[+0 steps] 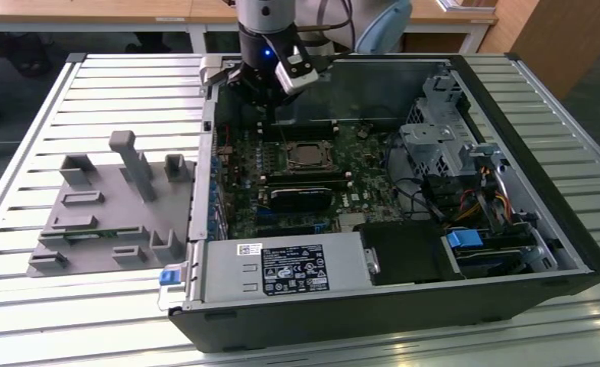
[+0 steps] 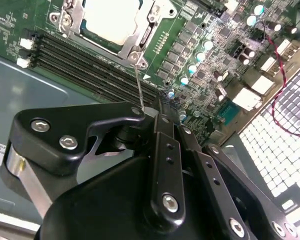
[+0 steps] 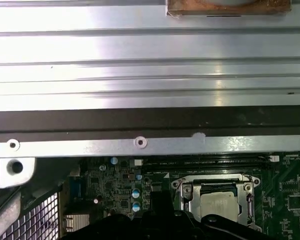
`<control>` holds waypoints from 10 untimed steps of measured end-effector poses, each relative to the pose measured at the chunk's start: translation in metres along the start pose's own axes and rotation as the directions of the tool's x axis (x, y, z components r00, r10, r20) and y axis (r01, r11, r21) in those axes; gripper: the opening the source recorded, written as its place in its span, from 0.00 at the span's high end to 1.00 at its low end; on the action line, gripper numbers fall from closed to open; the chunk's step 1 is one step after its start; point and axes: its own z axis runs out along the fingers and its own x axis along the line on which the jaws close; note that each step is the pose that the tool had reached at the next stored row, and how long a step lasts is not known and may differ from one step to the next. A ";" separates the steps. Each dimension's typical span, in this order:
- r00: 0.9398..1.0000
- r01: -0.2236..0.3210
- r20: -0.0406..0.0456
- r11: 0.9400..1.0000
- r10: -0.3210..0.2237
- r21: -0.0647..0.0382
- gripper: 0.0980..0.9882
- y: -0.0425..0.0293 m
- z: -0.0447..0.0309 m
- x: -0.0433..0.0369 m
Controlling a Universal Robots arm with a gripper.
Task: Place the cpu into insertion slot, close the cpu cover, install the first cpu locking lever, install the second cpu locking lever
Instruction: 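Install the first cpu locking lever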
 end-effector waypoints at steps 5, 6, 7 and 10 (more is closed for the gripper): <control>1.000 0.002 0.000 1.000 -0.002 0.000 0.99 0.0009 0.0006 -0.0069; 1.000 0.002 0.000 1.000 -0.002 0.000 0.99 0.0010 0.0009 -0.0091; 1.000 0.003 0.000 1.000 -0.003 0.000 0.99 0.0012 0.0012 -0.0119; 1.000 0.004 -0.001 1.000 -0.004 0.000 0.99 0.0016 0.0021 -0.0214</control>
